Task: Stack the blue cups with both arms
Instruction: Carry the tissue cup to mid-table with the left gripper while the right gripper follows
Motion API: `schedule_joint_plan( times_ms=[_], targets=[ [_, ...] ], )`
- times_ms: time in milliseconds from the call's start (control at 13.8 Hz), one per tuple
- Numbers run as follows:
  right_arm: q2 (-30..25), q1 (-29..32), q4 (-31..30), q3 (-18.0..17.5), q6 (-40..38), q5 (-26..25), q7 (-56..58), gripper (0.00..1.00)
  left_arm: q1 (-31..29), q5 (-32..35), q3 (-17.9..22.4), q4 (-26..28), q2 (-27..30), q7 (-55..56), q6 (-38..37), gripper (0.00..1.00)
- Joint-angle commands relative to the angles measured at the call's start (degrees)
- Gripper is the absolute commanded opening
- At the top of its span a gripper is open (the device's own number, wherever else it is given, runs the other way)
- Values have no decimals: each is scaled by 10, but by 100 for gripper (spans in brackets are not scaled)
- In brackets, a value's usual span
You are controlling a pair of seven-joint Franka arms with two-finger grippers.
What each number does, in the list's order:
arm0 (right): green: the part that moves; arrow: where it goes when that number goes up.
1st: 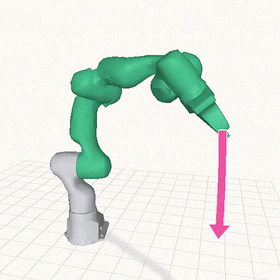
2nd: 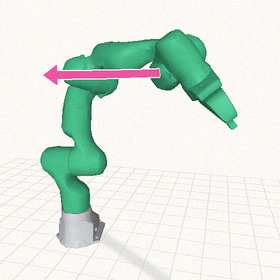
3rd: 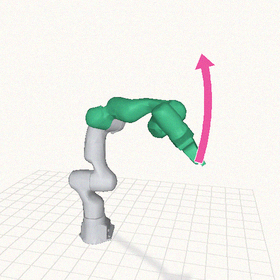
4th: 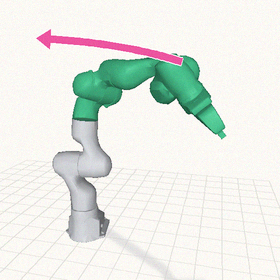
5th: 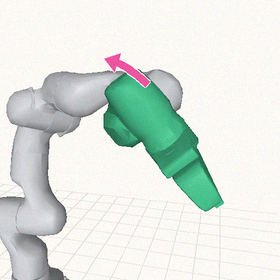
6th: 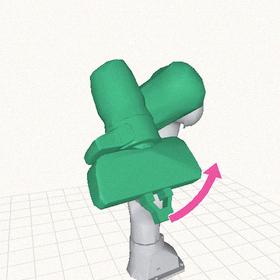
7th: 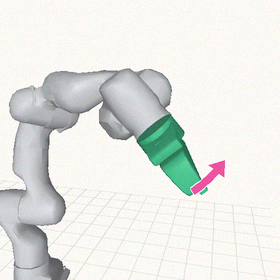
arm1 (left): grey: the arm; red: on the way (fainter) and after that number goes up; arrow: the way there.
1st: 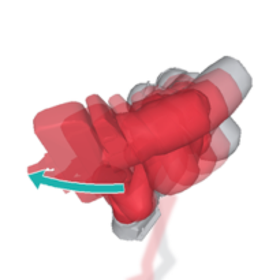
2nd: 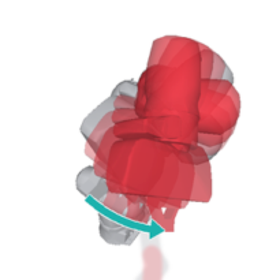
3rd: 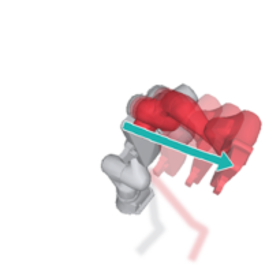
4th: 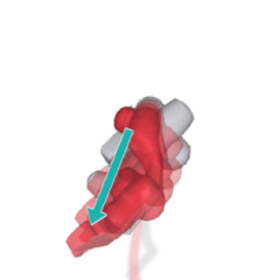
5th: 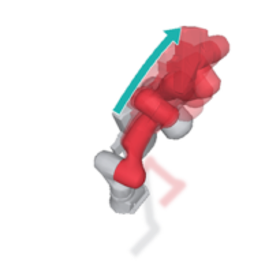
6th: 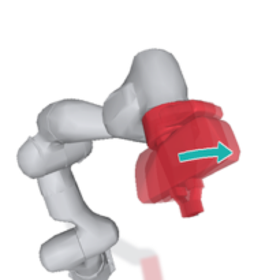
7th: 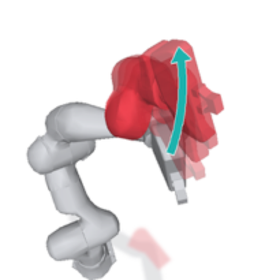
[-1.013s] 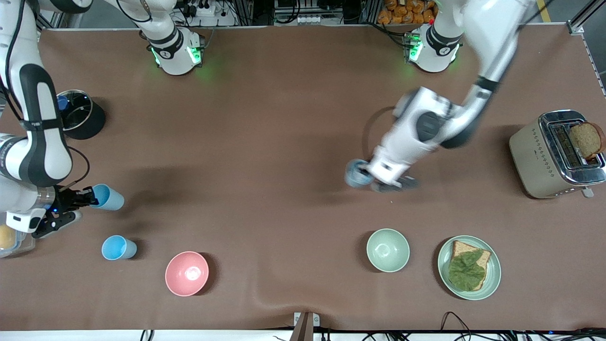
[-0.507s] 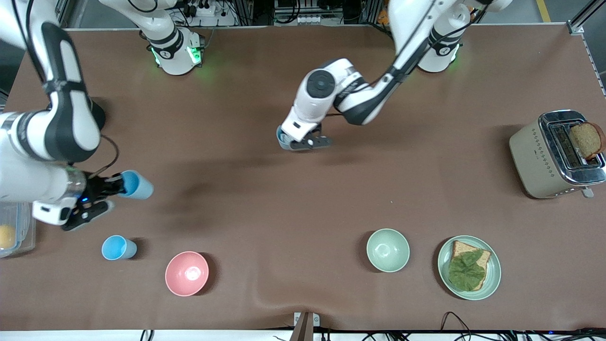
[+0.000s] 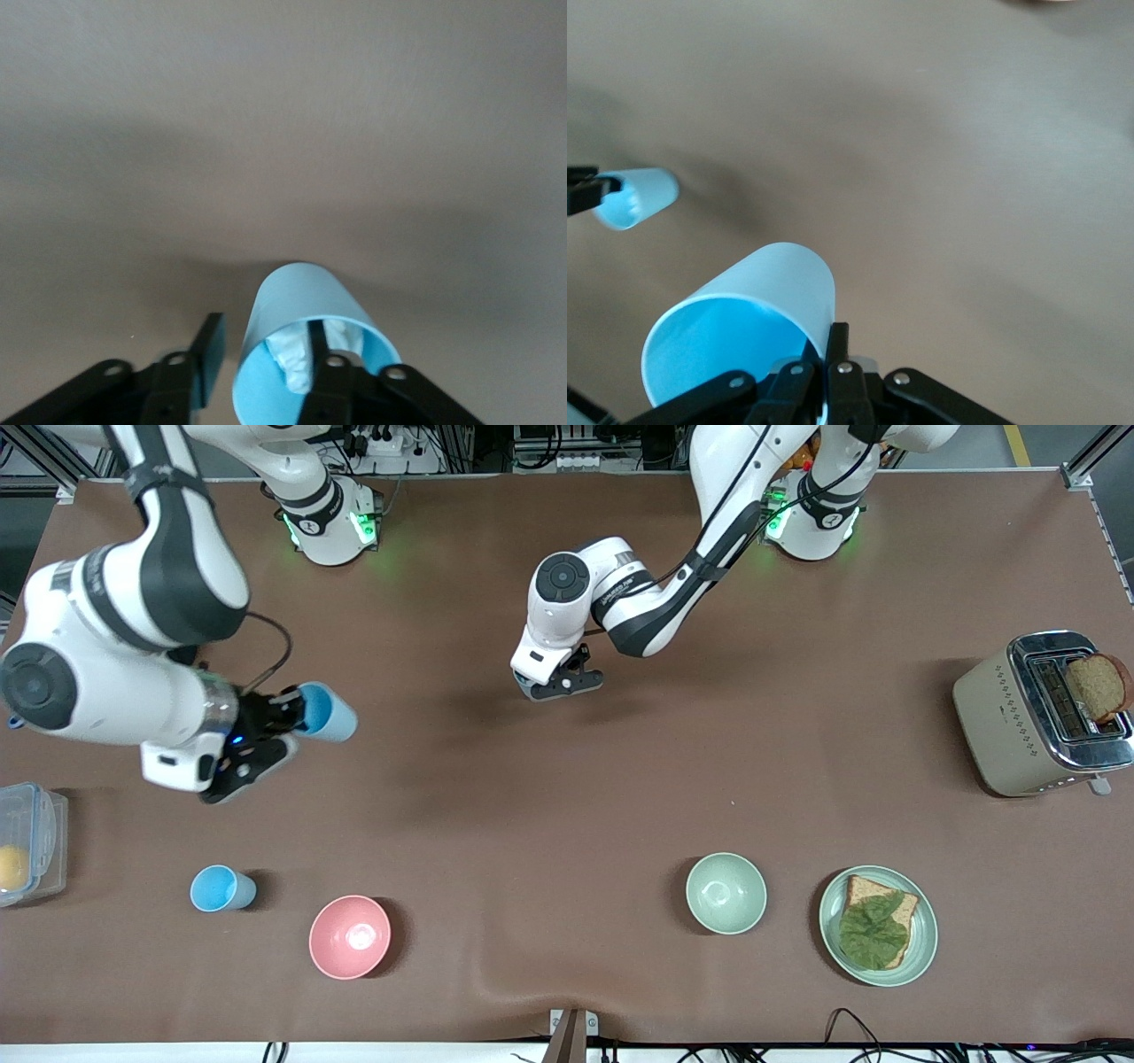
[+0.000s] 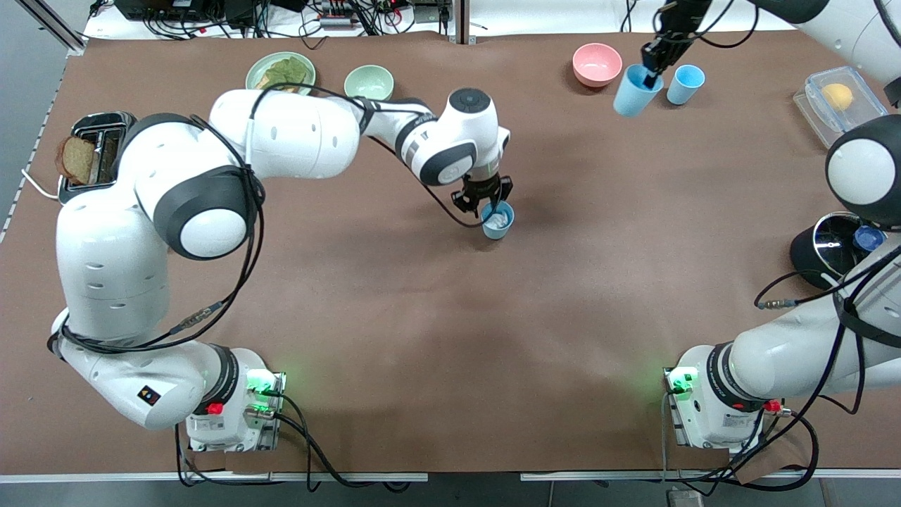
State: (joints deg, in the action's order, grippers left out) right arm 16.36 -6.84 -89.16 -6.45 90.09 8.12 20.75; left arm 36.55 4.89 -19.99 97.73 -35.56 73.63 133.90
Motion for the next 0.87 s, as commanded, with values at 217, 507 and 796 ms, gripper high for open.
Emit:
schedule_joint_plan(
  times_ms=[217, 507, 796],
  targets=[
    [-77, -127, -102, 6, 28, 12, -96, 0, -65, 12, 2, -69, 176, 10, -200, 100],
    [-70, -222, -118, 6, 84, 3, -235, 0, -192, 15, 2, -92, 252, -171, -264, 100],
    [-69, -276, -167, 6, 165, -17, -295, 0, -323, 16, 2, -96, 303, -377, -334, 100]
  ],
)
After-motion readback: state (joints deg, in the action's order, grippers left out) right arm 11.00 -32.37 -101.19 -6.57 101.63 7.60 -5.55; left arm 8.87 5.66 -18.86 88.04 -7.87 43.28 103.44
